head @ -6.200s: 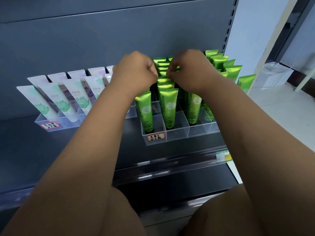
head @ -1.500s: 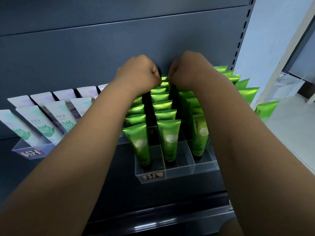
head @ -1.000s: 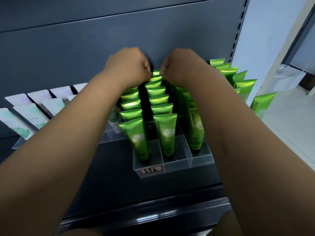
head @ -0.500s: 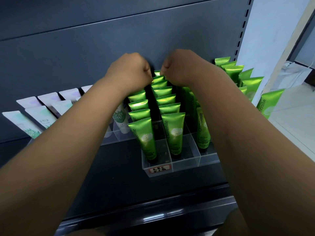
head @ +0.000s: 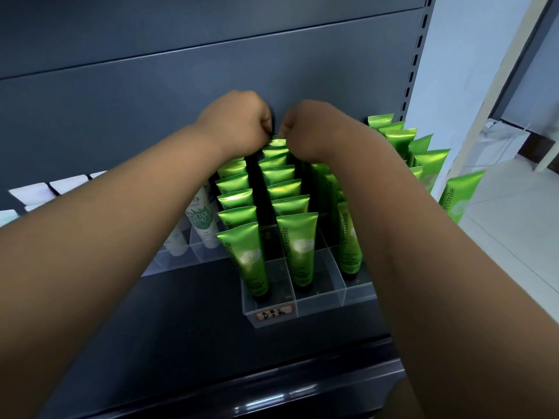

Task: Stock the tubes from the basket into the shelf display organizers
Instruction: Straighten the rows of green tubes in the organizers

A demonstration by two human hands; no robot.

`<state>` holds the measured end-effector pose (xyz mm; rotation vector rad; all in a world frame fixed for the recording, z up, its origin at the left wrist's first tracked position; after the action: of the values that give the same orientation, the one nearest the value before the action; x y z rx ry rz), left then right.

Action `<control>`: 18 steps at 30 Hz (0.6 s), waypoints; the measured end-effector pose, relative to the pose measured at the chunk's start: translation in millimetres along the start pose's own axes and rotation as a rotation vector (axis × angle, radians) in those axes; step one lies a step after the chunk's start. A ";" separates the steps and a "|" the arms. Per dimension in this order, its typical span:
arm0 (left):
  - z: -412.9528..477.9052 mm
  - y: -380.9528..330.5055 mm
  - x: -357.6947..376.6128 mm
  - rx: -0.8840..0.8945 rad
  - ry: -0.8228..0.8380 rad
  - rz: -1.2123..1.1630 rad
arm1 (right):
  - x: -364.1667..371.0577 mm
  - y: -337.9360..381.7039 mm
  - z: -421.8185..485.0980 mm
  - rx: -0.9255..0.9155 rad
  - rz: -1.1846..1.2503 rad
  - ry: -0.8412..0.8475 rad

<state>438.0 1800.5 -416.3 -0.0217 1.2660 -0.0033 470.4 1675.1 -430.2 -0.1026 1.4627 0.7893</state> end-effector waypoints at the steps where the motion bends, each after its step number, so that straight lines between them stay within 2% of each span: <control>1: 0.7 -1.0 0.8 0.003 0.006 0.008 | -0.2 0.4 -0.2 -0.002 -0.001 -0.003; 18: -8.7 14.0 1.0 0.021 -0.070 0.035 | 6.2 5.0 -0.8 -0.071 -0.047 0.031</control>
<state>429.9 1814.3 -420.1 0.0179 1.1959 0.0140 466.5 1681.0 -434.0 -0.2032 1.4564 0.8050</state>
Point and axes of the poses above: each hand's wrist, its own z-axis towards the middle knuckle, its own x-axis out of the palm, y = z × x, the point moved 5 cm from there along z, towards the middle knuckle, and after that the axes turned 2 degrees about x, right-handed, at the moved point
